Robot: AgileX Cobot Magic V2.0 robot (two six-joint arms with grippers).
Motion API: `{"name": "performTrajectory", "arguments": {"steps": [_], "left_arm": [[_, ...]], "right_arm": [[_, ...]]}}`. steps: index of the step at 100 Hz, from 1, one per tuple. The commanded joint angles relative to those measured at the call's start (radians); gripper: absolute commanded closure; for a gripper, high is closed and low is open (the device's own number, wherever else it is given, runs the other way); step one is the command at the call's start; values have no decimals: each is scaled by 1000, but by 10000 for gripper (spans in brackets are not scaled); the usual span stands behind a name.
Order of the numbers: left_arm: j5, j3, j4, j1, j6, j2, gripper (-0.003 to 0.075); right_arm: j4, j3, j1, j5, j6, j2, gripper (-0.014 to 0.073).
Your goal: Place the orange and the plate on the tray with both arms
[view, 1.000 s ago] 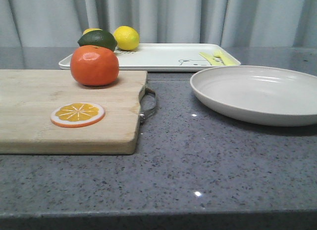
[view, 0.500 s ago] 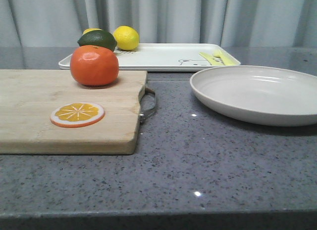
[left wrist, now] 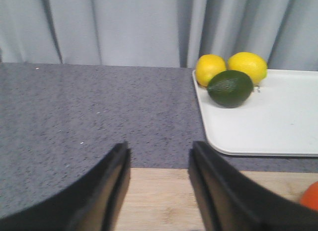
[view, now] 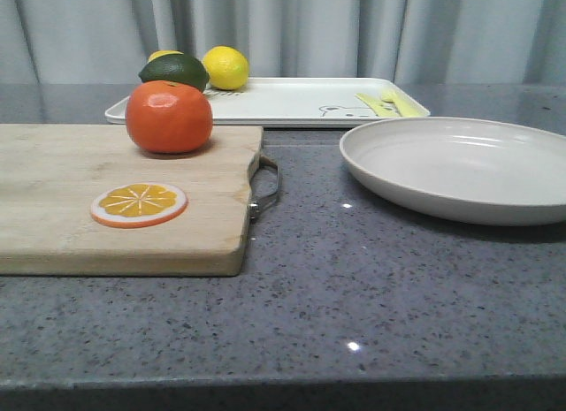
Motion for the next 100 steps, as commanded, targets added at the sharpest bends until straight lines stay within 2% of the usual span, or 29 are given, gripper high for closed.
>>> {"name": "performTrajectory", "arguments": {"steps": [1, 7, 14, 27, 51, 81, 100], "left_arm": [[-71, -63, -8, -56, -2, 27, 211], [-66, -86, -8, -96, -2, 57, 140], [-52, -117, -8, -141, -2, 95, 107], [0, -190, -8, -227, -2, 176, 109], [225, -400, -12, -352, -2, 357, 109], [484, -623, -55, -373, -2, 569, 109], [574, -703, -64, -373, -2, 659, 109]], "right_arm": [[-12, -27, -4, -83, 4, 5, 654], [-12, -27, -4, -83, 4, 5, 654], [-12, -27, -4, -83, 4, 5, 654], [-12, -27, -4, -84, 4, 5, 654], [-11, -27, -4, -87, 4, 5, 654], [-11, -27, -4, -87, 4, 5, 654], [-11, -27, -4, -87, 4, 5, 654]]}}
